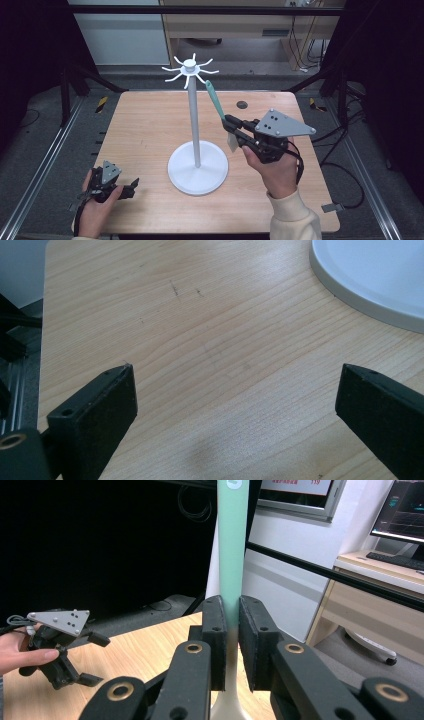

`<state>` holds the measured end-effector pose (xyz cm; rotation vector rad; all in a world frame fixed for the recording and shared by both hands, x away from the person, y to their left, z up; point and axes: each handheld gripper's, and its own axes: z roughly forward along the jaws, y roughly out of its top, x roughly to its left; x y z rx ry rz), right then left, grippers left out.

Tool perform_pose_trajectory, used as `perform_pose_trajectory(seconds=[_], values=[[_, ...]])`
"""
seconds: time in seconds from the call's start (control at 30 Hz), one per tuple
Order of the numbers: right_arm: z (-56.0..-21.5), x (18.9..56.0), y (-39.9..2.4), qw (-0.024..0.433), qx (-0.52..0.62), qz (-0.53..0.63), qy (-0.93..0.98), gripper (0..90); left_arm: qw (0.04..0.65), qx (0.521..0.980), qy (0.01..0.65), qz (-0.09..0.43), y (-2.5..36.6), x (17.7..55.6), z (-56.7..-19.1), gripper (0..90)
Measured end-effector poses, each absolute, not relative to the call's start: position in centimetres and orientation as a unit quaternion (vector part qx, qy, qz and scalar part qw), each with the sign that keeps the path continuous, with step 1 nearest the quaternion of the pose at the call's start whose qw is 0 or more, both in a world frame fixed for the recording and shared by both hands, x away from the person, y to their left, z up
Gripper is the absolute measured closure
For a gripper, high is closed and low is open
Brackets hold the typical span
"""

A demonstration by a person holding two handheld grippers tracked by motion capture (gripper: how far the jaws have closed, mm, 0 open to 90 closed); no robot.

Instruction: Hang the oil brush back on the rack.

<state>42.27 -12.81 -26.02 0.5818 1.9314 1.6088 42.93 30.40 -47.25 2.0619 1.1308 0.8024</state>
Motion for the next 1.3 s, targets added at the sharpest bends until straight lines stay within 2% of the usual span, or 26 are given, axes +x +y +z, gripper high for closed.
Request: perform_pose_trajectory(seconds=[0.87, 0.93, 0.97, 1.3], values=[[-26.5, 44.2, -10.5, 0.265, 0.227, 0.592, 0.726, 82.4, 0.319, 0.789, 0.427, 0.307, 30.3, 42.9, -47.3, 2.7], [-26.5, 44.2, -10.5, 0.265, 0.226, 0.592, 0.727, 83.4, 0.319, 0.788, 0.427, 0.307, 30.3, 42.9, -47.3, 2.7], [-26.5, 44.2, -10.4, 0.266, 0.226, 0.592, 0.726, 90.0, 0.319, 0.789, 0.427, 0.307, 30.3, 42.9, -47.3, 2.7], [-26.5, 44.0, -10.5, 0.276, 0.226, 0.588, 0.726, 90.0, 0.32, 0.789, 0.427, 0.307, 30.3, 42.9, -47.3, 2.7]])
